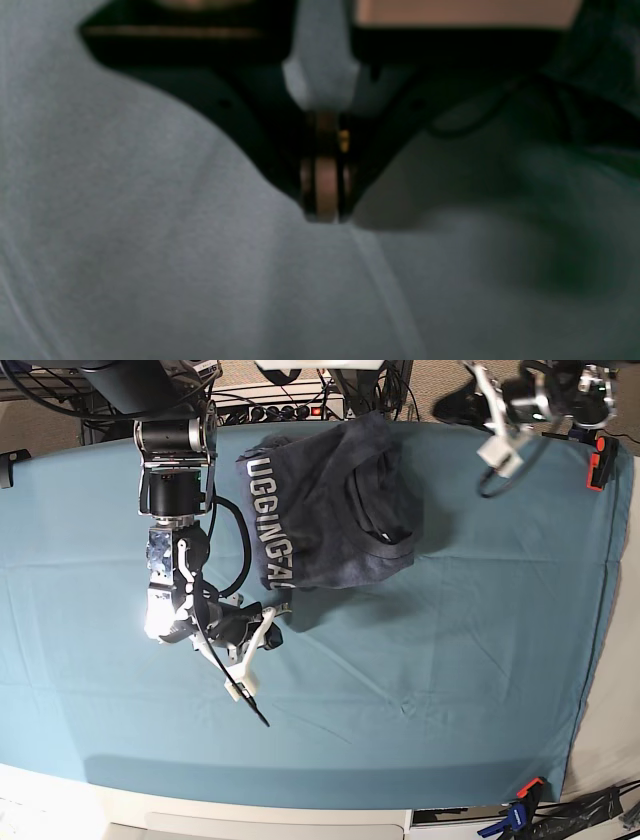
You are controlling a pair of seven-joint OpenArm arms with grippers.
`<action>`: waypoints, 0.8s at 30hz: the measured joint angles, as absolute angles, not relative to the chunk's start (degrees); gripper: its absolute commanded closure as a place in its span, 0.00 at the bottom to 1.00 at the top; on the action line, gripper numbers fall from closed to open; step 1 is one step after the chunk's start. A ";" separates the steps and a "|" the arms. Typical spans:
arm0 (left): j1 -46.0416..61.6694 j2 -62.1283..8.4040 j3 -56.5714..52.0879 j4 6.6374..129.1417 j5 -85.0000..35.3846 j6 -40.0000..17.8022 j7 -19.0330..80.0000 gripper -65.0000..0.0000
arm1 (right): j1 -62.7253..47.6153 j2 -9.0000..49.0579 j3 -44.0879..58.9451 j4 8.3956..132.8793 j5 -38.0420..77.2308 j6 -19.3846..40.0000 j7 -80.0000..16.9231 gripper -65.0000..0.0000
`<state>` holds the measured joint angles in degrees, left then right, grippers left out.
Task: Fold the T-shirt properly
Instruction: 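Hold the bundle with the right gripper while the left gripper lifts away, then grasp the collar edge with the left gripper and tuck it under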
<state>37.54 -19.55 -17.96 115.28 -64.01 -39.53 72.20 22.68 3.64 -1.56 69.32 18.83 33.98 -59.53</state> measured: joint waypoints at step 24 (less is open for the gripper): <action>26.63 -14.02 7.92 115.35 -40.91 -34.96 63.59 1.00 | 22.70 3.46 -1.56 69.32 24.25 36.51 -60.38 1.00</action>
